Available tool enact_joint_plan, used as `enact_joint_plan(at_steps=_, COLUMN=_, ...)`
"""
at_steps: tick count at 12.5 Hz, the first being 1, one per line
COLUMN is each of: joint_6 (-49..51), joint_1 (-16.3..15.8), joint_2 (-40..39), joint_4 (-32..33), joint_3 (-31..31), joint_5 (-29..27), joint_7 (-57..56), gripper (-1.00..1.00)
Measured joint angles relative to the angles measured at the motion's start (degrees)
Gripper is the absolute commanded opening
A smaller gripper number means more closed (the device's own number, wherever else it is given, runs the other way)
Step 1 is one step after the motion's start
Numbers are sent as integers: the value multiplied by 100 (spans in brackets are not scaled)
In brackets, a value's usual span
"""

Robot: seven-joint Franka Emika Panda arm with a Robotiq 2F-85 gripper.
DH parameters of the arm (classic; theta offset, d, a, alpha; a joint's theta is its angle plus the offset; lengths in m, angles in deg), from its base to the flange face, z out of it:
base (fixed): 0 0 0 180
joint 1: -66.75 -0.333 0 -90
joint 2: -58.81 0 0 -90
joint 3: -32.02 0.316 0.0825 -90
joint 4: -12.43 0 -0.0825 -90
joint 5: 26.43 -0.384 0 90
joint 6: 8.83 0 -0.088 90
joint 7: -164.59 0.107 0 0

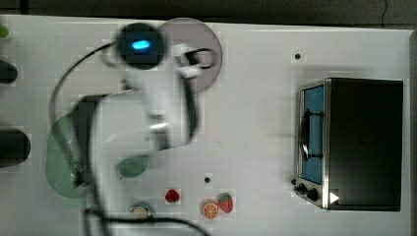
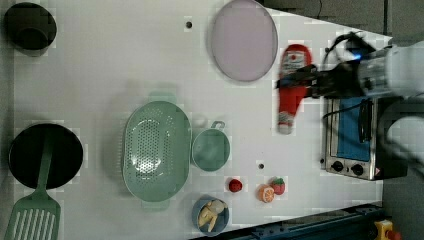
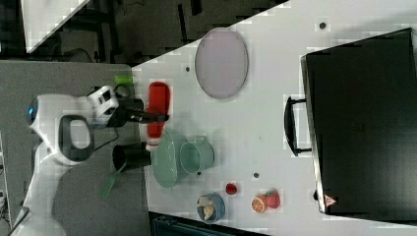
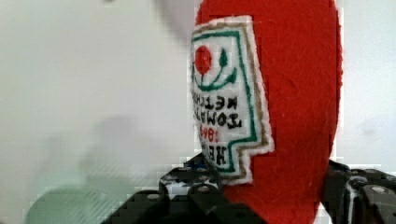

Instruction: Pick ketchup from strainer and place it on the table

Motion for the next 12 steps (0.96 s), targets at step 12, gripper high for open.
enact_joint_plan(at_steps=12, joint_6=-1458, joint_1=594, joint_2=-317, joint_4=1572, joint_3=-1442, joint_5=41, joint_7=-942, gripper=18)
